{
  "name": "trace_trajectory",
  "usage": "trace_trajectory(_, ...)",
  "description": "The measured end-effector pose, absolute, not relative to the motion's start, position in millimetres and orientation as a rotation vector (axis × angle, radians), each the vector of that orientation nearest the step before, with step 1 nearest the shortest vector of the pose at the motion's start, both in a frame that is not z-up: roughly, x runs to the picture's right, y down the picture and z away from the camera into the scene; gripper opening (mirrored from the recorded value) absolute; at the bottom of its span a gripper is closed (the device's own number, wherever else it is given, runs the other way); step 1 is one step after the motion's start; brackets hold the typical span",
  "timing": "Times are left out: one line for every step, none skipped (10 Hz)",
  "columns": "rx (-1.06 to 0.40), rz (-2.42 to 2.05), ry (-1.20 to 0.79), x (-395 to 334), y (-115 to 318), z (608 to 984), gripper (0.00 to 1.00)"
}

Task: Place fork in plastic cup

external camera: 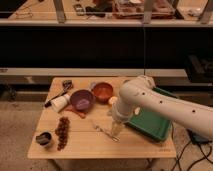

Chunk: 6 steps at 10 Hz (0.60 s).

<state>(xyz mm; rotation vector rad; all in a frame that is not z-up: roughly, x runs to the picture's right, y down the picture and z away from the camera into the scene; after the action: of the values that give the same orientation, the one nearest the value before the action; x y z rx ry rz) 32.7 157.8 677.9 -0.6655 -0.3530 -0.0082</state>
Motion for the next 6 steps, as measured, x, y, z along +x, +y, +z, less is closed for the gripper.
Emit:
trace_trajectory(-0.665,-0.008,-0.353,32.7,157.8,677.9,0.65)
trace_trajectory(-0.667,-0.007,-0.353,32.9,158.3,678.5,0.65)
trace_trajectory(-0.665,-0.002,-0.351,32.9,158.3,679.5,0.65)
trace_trajectory(-0.662,0.011,-0.347,31.1,159.3,683.5,0.65)
trace_trajectory(-0.654,0.033,-0.35,23.2,163.7,694.6,0.65)
trace_trajectory(-0.645,0.06,-0.358,19.1,170.0,708.0,0.65)
